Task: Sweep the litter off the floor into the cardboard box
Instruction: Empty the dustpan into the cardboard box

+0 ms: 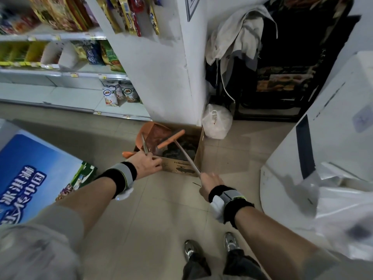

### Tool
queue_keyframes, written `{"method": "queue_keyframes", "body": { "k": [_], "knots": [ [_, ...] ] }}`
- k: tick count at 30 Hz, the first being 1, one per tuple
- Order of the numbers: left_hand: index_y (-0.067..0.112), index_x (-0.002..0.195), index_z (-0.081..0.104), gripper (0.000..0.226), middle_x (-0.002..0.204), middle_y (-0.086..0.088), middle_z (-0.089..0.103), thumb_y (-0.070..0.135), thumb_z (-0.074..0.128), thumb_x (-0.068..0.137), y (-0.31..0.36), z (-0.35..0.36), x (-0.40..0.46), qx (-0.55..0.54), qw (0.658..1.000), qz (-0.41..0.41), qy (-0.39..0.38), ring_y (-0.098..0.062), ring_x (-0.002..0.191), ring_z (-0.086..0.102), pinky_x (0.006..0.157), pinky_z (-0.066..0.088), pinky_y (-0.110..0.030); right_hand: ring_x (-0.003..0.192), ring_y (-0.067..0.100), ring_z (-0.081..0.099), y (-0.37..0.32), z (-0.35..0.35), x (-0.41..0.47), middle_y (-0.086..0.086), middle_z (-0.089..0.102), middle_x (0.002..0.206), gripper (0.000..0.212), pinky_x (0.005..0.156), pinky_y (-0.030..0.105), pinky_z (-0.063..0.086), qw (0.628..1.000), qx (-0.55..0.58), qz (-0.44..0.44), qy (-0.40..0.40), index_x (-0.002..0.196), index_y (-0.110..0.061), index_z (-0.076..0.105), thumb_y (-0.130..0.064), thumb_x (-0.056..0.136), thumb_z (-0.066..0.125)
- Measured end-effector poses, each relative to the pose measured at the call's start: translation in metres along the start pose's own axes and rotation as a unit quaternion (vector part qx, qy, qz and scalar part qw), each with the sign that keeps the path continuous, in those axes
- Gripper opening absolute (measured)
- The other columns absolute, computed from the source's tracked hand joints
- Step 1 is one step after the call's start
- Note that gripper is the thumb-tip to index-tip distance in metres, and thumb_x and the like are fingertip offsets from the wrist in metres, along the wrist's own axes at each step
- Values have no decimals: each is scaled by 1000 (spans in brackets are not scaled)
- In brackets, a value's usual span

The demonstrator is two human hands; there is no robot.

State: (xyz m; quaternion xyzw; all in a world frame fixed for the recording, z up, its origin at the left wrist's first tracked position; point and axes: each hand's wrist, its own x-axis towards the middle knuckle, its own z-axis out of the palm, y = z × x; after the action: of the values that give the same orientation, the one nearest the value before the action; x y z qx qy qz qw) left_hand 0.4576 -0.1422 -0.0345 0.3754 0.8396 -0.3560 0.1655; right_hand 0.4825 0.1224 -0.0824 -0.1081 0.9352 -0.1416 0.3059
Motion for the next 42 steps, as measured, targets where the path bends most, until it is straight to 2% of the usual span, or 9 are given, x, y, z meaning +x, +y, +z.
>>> {"method": "queue_keyframes", "body": {
  "k": [3,10,14,18,23,28,31,37,42],
  "knots": [
    [11,115,42,30,112,-15,46,-3,38,89,7,1,-1,-2,1000,18,17,-33,82,56,65,51,-44,110,37,59,-8,17,7,17,55,124,42,87,39,52,999,-27,-24,-8,131,-9,50,-7,90,52],
    [13,118,34,32,116,-15,39,-1,43,90,25,10,-14,-35,999,5,-3,-35,89,55,66,52,-47,113,42,43,9,62,12,18,22,146,74,87,48,51,981,-143,-134,-1,147,-18,25,12,84,49],
    [13,119,38,33,117,-14,41,-1,43,89,27,9,-19,-41,999,-5,0,-34,89,56,66,53,-45,121,42,35,7,74,12,11,8,156,75,86,49,53,976,-162,-145,0,150,-23,20,11,88,45],
    [14,121,38,36,120,-13,41,-1,44,89,25,8,-22,-44,999,-16,-6,-34,90,56,67,53,-46,125,41,32,4,84,7,14,21,151,60,91,49,51,977,-168,-126,-27,149,-13,23,6,94,38],
    [14,122,37,35,120,-12,41,-2,40,90,20,8,-31,-48,998,-30,4,-34,94,56,69,52,-44,128,40,32,-3,85,2,16,32,146,59,94,48,49,980,-175,-98,-10,147,-6,24,8,91,39],
    [13,121,37,34,120,-14,40,-1,41,90,21,11,-39,-40,999,-30,2,-33,95,55,70,51,-43,122,37,38,-11,80,2,18,41,138,53,93,45,51,982,-164,-80,36,142,2,31,9,90,39],
    [14,120,35,34,120,-13,40,-1,42,90,17,11,-43,-37,999,-35,9,-33,94,55,70,51,-44,117,38,47,-15,85,6,21,45,133,51,94,43,49,984,-170,-54,24,142,8,31,6,92,40],
    [15,119,36,32,117,-11,42,0,39,91,-4,13,-52,-26,998,-60,26,-32,95,57,68,50,-41,115,36,57,-16,70,2,19,57,126,40,94,39,50,989,-148,-26,-4,132,4,48,1,93,44],
    [14,122,37,34,118,-12,41,1,42,90,-3,13,-48,-20,999,-40,2,-32,97,55,68,48,-41,113,37,58,-4,58,-9,17,57,123,41,92,40,50,993,-114,-5,18,132,1,48,-1,91,49]
  ]
}}
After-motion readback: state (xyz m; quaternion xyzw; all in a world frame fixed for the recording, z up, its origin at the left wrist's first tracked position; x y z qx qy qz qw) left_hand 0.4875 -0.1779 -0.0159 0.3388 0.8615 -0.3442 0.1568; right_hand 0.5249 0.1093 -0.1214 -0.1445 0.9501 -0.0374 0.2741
